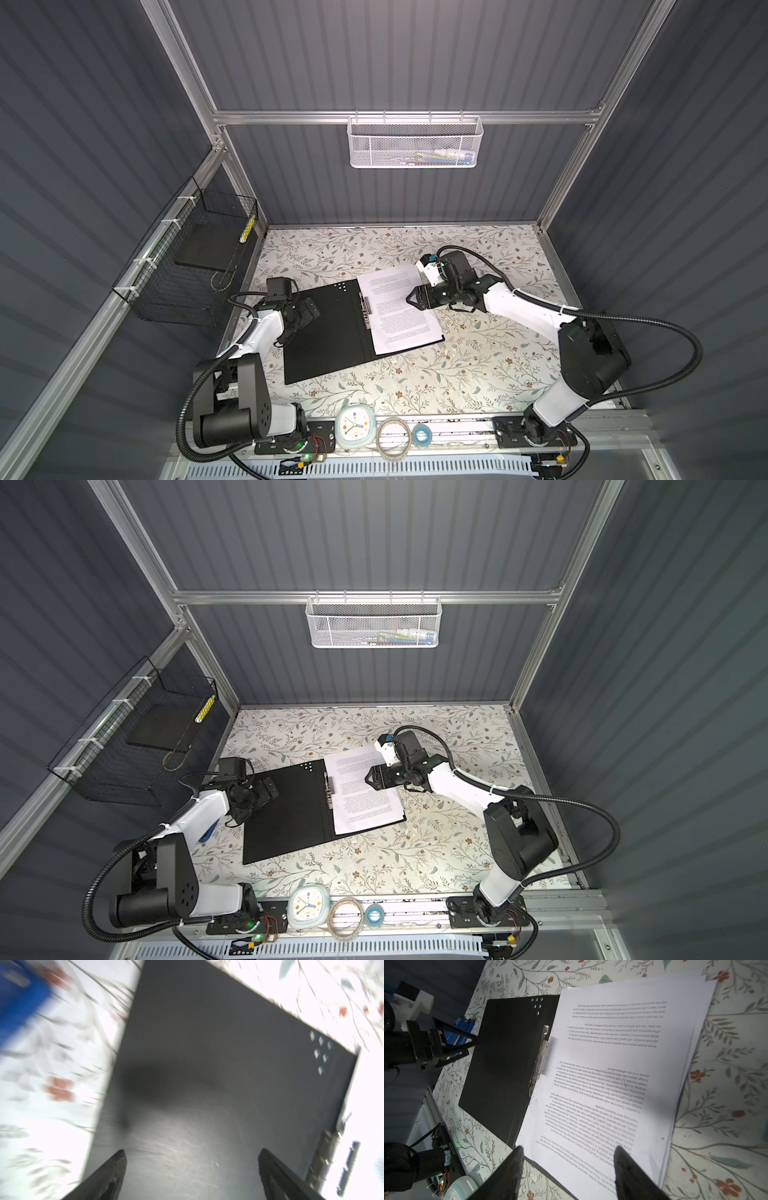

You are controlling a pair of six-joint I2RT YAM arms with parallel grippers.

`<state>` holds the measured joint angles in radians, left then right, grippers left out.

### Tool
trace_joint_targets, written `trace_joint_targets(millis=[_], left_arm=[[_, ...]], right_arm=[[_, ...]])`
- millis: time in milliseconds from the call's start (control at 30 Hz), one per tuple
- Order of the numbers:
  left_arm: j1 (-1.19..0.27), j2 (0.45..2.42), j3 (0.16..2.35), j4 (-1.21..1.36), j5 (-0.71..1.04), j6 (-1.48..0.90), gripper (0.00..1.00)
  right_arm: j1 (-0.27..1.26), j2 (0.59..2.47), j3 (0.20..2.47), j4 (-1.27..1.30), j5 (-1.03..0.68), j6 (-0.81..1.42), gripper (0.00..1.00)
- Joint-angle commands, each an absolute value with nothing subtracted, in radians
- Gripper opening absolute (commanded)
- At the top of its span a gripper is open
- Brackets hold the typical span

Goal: Put the files into the folder

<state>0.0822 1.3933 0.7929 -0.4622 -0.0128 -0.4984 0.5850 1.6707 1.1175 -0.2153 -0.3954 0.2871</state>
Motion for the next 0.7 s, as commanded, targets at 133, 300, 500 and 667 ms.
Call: trace_joint_targets(millis=[133, 300, 500, 667], left_arm=[[0.079, 1.477, 0.811, -0.546, -0.115, -0.457, 0.99], [0.084, 1.527, 0.762, -0.451, 0.044, -0.450, 1.00], [0.087, 1.542, 0.739, -0.428, 0.120, -0.423, 0.99], [0.089, 1.557, 0.694, -0.393, 0.215, -0.410, 0.99]], right_arm=[[0.606, 1.750, 1.196, -0.186, -0.462, 0.296, 0.69], [0.606, 1.750, 1.202, -0.196, -0.460, 0.283, 0.70], [0.607, 1.726, 1.182, -0.211, -0.451, 0.281, 0.70], [0.604, 1.702, 1.174, -0.214, -0.445, 0.275, 0.70]])
